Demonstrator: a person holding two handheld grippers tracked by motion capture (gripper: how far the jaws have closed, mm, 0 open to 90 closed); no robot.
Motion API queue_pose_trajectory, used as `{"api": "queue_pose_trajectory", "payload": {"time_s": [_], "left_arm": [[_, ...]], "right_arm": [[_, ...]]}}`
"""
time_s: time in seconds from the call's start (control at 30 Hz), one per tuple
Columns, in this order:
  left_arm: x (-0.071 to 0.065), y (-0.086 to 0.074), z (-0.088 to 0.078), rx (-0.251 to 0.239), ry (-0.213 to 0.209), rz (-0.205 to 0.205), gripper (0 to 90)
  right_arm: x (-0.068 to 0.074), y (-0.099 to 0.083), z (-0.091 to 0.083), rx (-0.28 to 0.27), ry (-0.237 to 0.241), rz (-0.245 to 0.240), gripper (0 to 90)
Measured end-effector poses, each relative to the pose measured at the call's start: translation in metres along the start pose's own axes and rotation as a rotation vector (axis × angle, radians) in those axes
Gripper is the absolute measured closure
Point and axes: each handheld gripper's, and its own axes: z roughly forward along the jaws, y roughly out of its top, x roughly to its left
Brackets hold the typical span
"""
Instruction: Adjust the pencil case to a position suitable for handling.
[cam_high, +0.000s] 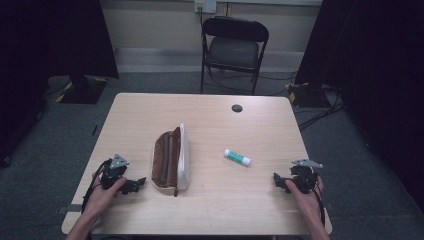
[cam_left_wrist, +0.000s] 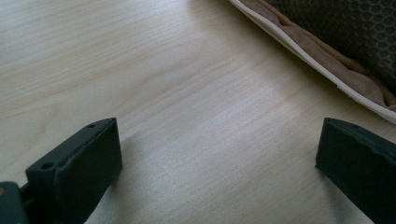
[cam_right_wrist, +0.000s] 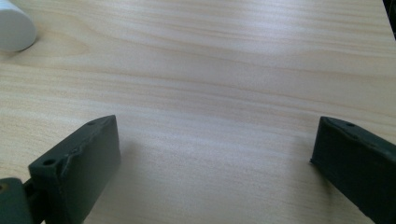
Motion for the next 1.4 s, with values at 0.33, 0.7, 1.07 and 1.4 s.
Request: {"api": "queue_pose_trajectory", "payload": {"time_s": [0.33, 0.7, 1.07, 1.4], "left_arm": [[0.0, 0.0, 0.0, 0.0, 0.0, 0.0, 0.0], [0.0, 0.0, 0.0, 0.0, 0.0, 0.0, 0.0], [0.0, 0.0, 0.0, 0.0, 0.0, 0.0, 0.0], [0.0, 0.0, 0.0, 0.0, 0.0, 0.0, 0.0]], "right_arm": [[0.003, 0.0, -0.006, -0.023, 0.024, 0.008, 16.9], [0.019, 0.002, -0.032, -0.076, 0.158, 0.014, 34.3], [0.05, 0.012, -0.045, -0.096, 0.295, -0.072, 45.4], [0.094, 0.022, -0.046, -0.095, 0.39, -0.204, 47.3]]}}
